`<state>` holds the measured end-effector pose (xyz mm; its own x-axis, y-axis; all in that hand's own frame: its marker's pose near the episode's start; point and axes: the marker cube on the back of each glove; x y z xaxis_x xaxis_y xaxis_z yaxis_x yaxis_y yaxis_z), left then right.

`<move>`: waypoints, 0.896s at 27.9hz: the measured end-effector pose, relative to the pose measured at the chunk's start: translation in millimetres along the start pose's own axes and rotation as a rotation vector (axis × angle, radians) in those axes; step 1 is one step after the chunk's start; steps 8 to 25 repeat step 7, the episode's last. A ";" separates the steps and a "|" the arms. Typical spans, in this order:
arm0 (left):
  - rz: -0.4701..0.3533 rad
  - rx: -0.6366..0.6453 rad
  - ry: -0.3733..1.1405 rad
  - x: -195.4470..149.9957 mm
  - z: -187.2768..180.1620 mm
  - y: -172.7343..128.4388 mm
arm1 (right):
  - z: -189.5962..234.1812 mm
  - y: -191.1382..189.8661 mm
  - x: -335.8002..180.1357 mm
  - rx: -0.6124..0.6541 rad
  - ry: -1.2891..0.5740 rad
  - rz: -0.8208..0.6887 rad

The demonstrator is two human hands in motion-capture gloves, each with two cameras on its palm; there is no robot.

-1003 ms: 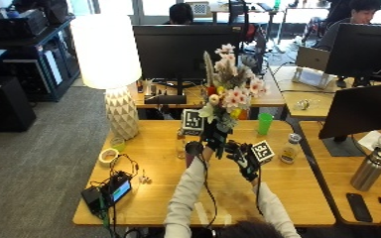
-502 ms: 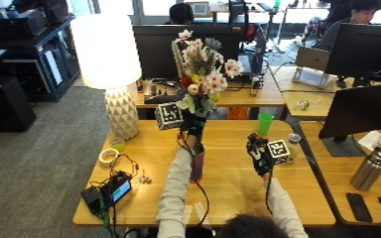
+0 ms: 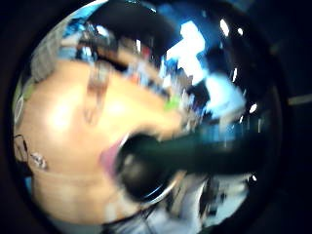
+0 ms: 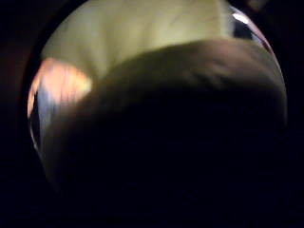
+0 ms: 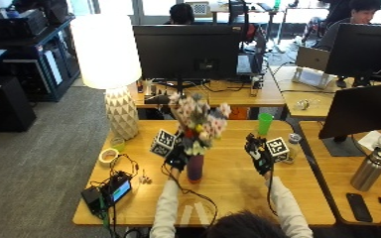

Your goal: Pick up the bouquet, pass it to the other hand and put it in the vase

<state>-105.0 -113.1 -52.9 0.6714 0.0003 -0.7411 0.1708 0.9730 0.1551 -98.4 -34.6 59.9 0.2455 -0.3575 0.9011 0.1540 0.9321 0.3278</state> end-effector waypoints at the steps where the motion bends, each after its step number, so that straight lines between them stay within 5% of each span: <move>1: -0.058 -0.077 -0.069 -17.6 2.0 20.1 | 1.6 -0.9 4.9 -0.013 0.012 0.011; 4: -0.278 -0.115 -0.282 -60.5 -2.0 69.0 | 10.1 1.4 13.7 -0.063 0.000 0.061; 6: -0.345 -0.080 -0.369 -74.6 -3.6 86.8 | 15.9 2.5 19.5 -0.104 -0.009 0.018; 25: -0.349 -0.069 -0.387 -76.0 -3.8 91.2 | 17.5 2.7 21.5 -0.115 -0.008 -0.002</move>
